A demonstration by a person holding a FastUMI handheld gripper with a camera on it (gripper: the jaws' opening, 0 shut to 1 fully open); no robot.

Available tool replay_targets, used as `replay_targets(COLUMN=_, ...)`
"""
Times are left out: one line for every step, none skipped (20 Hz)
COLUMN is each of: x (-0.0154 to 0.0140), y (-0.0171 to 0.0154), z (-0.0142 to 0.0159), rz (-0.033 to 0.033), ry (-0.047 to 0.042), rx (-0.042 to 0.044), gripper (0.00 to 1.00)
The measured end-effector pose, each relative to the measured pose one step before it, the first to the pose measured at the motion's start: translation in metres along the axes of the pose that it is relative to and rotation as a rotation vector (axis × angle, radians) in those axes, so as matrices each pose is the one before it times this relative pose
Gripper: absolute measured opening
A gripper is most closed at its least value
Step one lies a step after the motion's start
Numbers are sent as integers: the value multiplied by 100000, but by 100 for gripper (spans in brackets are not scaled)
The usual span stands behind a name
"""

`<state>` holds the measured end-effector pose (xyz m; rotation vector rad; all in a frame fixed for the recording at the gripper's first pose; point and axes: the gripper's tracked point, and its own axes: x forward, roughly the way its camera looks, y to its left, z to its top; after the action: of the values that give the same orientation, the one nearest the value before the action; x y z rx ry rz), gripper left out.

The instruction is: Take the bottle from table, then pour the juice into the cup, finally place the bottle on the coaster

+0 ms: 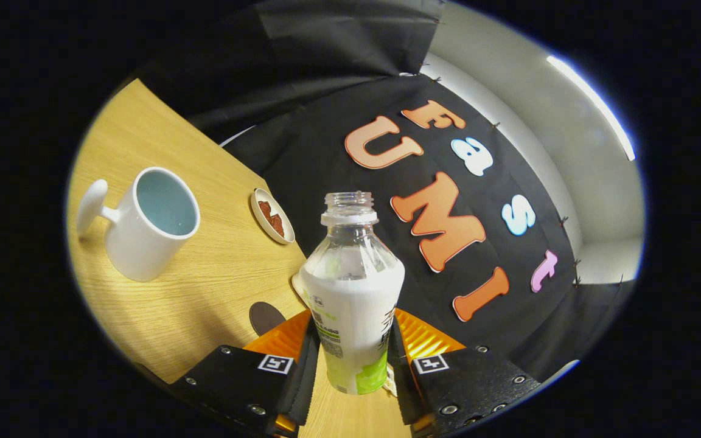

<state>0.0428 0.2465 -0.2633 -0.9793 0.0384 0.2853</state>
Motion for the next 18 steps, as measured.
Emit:
replay_targets(x=37, y=267, z=461, rz=70, ry=-1192, rx=-3591, gripper=57)
replay_targets(x=46, y=497, z=115, rz=327, ry=-1066, rx=-3315, gripper=57)
replay_targets(x=276, y=286, z=309, rz=224, ry=-884, rx=-3245, gripper=57)
replay_targets(x=90, y=162, z=229, rz=65, ry=-675, rx=-3302, gripper=57)
replay_targets(x=122, y=154, z=225, rz=-113, ry=-779, rx=-3003, gripper=57)
replay_targets(x=83, y=5, z=252, rz=38, ry=-856, rx=-2646, gripper=57)
replay_targets(x=0, y=44, z=284, rz=274, ry=-874, rx=-2384, gripper=57)
replay_targets(x=95, y=187, z=0, rz=245, ry=-623, rx=-2228, gripper=57)
replay_targets(x=51, y=97, z=17, rz=303, ry=-480, rx=-2420, gripper=57)
replay_targets(x=289, y=267, z=80, rz=307, ry=-582, rx=-2740, gripper=57)
replay_targets(x=149, y=298, z=153, rz=106, ry=-641, rx=-3081, gripper=57)
replay_targets(x=150, y=374, z=222, rz=-16, ry=-681, rx=-3319, gripper=57)
replay_targets(x=-16, y=265, z=266, rz=-95, ry=-716, rx=-3774, gripper=57)
replay_targets(x=148, y=100, z=-27, rz=-473, ry=-658, rx=-3601, gripper=57)
replay_targets(x=154, y=164, z=165, rz=-534, ry=-1051, rx=-3111, gripper=57)
replay_targets(x=220, y=44, z=317, rz=-362, ry=-905, rx=-2658, gripper=57)
replay_targets(x=46, y=-24, z=89, rz=-87, ry=-719, rx=-2165, gripper=57)
replay_targets(x=124, y=73, z=-87, rz=-112, ry=-660, rx=-1858, gripper=57)
